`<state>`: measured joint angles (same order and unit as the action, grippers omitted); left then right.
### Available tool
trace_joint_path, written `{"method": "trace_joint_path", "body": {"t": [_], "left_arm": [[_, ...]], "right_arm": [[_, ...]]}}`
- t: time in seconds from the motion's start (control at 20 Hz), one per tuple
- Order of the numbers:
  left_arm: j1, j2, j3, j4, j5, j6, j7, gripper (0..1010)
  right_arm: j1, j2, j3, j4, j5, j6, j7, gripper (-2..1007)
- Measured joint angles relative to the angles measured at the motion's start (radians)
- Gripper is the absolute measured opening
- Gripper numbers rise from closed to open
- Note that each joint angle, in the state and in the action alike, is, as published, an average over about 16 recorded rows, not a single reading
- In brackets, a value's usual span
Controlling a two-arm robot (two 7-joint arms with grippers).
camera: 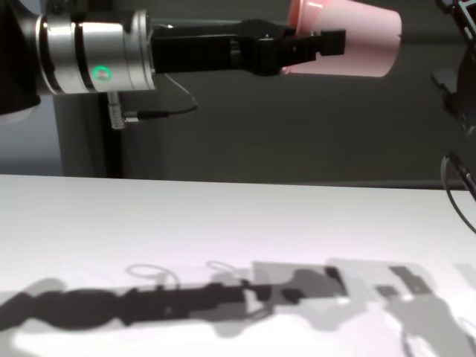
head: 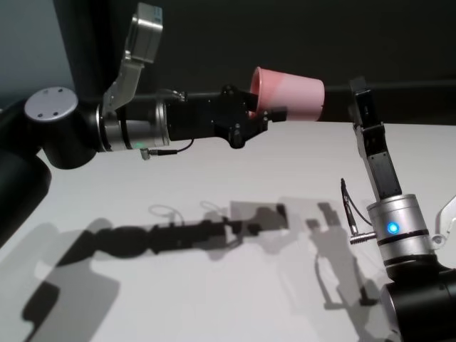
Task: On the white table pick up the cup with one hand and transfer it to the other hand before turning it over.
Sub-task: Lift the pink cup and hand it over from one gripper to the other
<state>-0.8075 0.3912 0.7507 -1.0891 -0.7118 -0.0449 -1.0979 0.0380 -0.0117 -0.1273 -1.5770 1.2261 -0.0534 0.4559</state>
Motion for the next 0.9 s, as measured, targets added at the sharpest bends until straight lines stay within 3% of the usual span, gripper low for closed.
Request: {"method": "trace_joint_path", "body": {"t": [0.45, 0.9], "left_arm": [[0.000, 0.000, 0.000, 0.000, 0.000, 0.000, 0.000, 46], [0.000, 0.000, 0.000, 0.000, 0.000, 0.000, 0.000, 46]], "right_arm": [[0.011, -0.007, -0.025, 0.007, 0.050, 0.011, -0.006, 1002], [0.026, -0.025, -0.056, 0.032, 0.089, -0.001, -0.007, 1003]]}}
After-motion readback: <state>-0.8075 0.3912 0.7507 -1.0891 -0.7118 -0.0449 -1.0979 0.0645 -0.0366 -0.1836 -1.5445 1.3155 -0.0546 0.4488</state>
